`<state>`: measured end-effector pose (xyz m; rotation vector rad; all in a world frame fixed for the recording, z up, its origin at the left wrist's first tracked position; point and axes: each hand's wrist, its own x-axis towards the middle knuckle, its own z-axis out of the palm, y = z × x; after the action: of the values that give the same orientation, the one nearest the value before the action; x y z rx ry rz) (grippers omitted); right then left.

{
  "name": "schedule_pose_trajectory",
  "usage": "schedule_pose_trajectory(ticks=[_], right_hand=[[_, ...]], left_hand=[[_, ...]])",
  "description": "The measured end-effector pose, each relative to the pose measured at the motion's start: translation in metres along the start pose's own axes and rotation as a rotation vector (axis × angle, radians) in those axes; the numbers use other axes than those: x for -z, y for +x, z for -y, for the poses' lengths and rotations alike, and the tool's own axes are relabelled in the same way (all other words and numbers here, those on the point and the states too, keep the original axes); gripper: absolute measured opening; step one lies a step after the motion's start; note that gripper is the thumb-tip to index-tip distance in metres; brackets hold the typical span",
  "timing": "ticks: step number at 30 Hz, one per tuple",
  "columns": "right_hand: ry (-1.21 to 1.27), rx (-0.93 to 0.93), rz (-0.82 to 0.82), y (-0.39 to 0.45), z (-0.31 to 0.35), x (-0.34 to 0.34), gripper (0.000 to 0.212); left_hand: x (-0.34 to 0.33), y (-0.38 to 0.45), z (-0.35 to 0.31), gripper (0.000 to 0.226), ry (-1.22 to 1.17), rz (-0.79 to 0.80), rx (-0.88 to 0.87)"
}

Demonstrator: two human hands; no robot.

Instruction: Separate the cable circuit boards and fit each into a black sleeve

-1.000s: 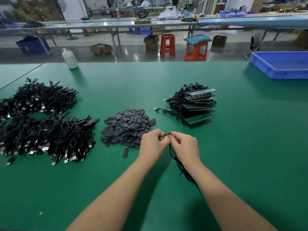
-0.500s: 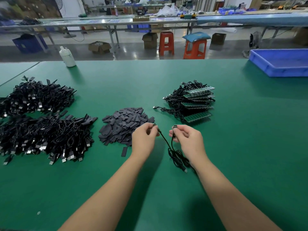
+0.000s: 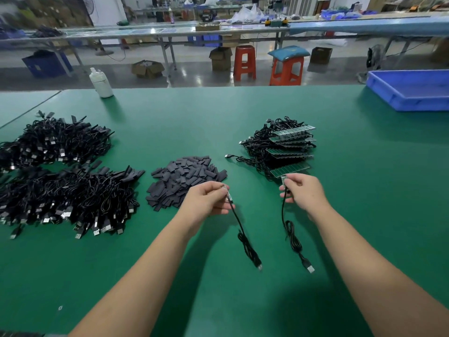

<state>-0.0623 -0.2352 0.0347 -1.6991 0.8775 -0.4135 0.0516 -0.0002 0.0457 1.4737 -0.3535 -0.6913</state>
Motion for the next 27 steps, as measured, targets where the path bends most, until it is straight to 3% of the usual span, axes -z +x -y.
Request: schedule_pose_trajectory(ticks=[5,10,12,13,16,18,22,25,27], right_hand=[[-0.021,-0.177,0.064,0.016,-0.021,-0.011,0.036],[-0.677,0.053,-0.069,0.008,-0.024,-0.029,0.047],[-0.586,0.175,-0.046,-0.004,-0.018,-0.045,0.036],[-0.414,0.143,0.055,-0.012,-0.014,-0.055,0.031],[0.174,-0.192,0.512,-0.038,-0.004,-0.083,0.035],[0.278,-0.206,0.644,-0.049,-0.008,-0.094,0.033],[0.223,-0.152,0.553,-0.057,-0.024,-0.103,0.022],[0.084,-0.161,0.525,-0.057,-0.035,-0.097,0.02],[0.053,-0.175,0.504,-0.057,-0.041,-0.092,0.018]], left_hand=[[-0.012,-0.004,0.015,0.003,0.228,-0.007,-0.034],[-0.013,0.0,0.022,0.006,0.359,-0.042,-0.031],[-0.01,0.004,0.023,0.006,0.367,-0.054,-0.023],[-0.009,0.006,0.024,0.005,0.352,-0.059,-0.016],[-0.006,0.007,0.027,0.003,0.289,-0.073,-0.017],[-0.002,0.006,0.029,0.006,0.206,-0.065,-0.018],[0.016,0.01,0.038,0.007,0.417,-0.097,-0.055],[0.043,0.012,0.044,0.016,0.711,-0.372,-0.026],[0.063,0.008,0.051,0.034,1.028,-0.497,0.104]])
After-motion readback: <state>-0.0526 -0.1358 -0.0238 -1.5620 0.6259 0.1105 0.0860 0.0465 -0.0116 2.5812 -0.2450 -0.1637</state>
